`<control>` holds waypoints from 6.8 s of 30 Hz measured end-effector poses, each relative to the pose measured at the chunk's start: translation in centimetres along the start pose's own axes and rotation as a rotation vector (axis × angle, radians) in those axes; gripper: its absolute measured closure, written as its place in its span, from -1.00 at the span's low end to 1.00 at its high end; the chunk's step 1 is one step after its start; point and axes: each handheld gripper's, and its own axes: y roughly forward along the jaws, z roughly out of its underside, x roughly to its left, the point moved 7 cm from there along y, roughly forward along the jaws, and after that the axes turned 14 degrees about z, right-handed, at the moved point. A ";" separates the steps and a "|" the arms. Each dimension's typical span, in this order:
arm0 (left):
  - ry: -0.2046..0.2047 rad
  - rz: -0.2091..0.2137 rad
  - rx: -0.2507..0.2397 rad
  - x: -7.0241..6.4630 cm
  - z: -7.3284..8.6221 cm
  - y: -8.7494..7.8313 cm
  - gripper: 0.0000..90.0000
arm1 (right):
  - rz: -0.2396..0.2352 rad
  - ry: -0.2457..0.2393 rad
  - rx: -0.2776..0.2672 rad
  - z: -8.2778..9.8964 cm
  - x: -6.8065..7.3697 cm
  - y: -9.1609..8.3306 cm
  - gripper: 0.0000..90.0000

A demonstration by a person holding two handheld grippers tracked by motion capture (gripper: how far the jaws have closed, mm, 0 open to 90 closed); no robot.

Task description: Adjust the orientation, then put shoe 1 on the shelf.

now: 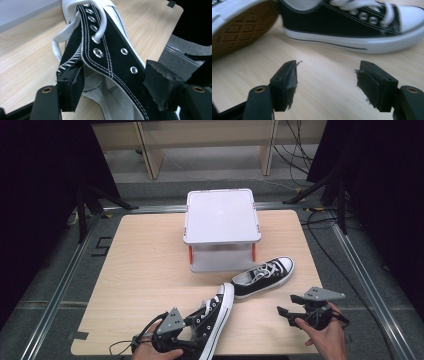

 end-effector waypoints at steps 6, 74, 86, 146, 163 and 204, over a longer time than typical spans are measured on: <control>-0.016 0.054 0.005 -0.3 0.1 0.6 -0.27 | -0.055 -0.039 0.025 -0.2 2.4 0.5 -0.22; -0.087 0.195 -0.003 0.1 0.9 1.3 0.16 | -0.110 -0.279 0.093 -4.0 9.5 7.0 0.48; -0.095 0.089 0.017 2.6 2.0 -0.9 0.02 | -0.106 -0.191 0.116 -4.7 8.3 5.4 0.36; -0.111 -0.244 0.128 8.4 6.2 -5.8 -0.48 | -0.173 -0.274 0.252 -2.4 11.9 2.8 0.48; -0.113 -0.233 0.140 8.3 6.4 -5.5 -0.48 | -0.183 -0.292 0.420 -3.8 11.7 4.6 0.45; -0.118 -0.216 0.116 8.2 6.2 -5.6 -0.50 | -0.240 -0.530 0.606 -10.3 12.3 2.9 0.95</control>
